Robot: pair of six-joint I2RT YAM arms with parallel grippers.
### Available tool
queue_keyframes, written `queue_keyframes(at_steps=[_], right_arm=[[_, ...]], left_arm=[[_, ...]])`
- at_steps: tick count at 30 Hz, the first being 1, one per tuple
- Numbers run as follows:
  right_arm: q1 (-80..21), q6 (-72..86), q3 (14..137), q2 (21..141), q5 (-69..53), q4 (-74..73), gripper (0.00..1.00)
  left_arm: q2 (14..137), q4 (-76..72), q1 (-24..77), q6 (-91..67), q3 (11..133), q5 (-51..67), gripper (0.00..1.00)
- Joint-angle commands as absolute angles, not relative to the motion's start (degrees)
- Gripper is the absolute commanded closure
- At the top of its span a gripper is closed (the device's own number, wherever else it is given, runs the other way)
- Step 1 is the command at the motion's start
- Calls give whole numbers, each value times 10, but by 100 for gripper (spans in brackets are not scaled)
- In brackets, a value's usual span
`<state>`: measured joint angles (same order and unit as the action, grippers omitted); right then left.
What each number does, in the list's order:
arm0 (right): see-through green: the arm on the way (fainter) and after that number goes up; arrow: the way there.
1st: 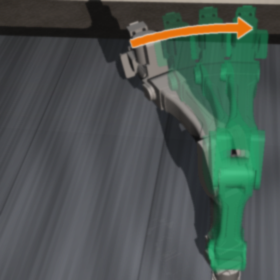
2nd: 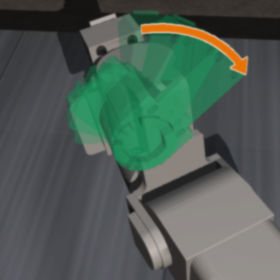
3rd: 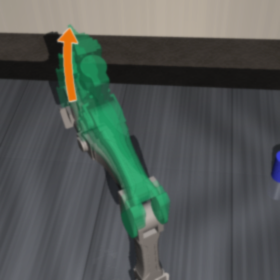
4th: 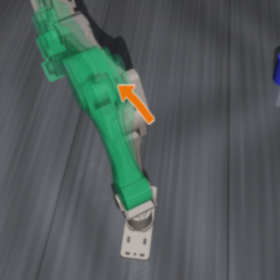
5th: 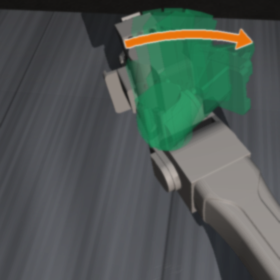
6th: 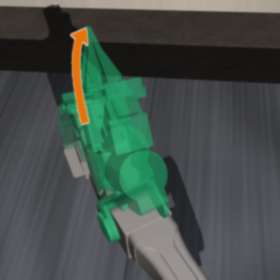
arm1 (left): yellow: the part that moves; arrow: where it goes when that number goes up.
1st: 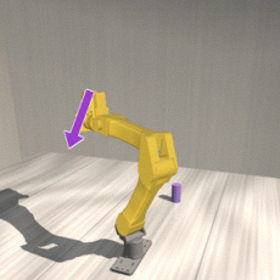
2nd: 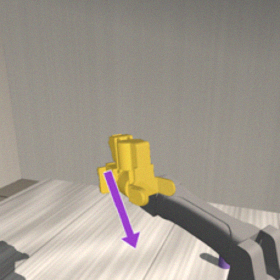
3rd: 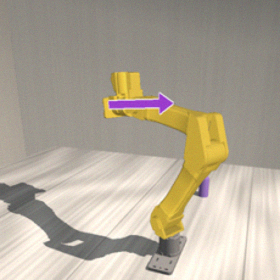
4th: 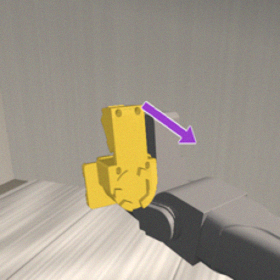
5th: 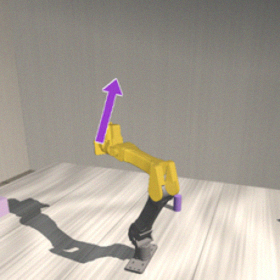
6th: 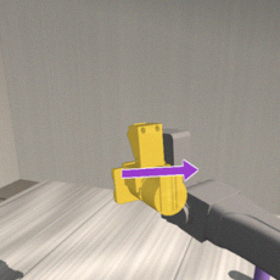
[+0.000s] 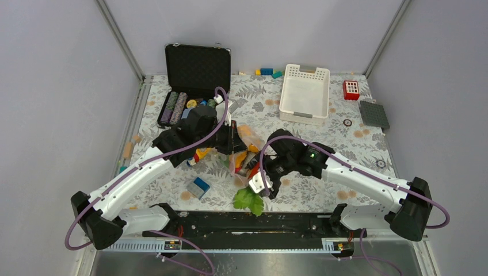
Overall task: Place the food in the zip-top bag and seal the zipper
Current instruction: Adjust the fake vegetable in the zipper food storage bag.
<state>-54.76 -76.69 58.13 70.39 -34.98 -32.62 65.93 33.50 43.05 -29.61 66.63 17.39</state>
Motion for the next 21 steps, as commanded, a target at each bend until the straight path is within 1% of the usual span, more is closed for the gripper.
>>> queue_keyframes(at_steps=[1, 8, 14, 16, 19, 21], right_arm=[[-551, -722, 591, 697, -353, -267, 17], [-552, -654, 602, 717, -350, -220, 20], [-552, -581, 613, 740, -408, -209, 21], [-551, -537, 606, 742, -404, -172, 22], [-551, -457, 583, 735, -379, -69, 24], [-551, -420, 575, 736, -376, -36, 25]], left_arm=[[638, 310, 429, -299, 686, 193, 100], [635, 313, 430, -304, 688, 187, 100], [624, 315, 430, -326, 689, 168, 100], [620, 315, 429, -331, 687, 159, 100], [618, 314, 430, -338, 685, 155, 100], [616, 315, 430, -341, 684, 155, 100]])
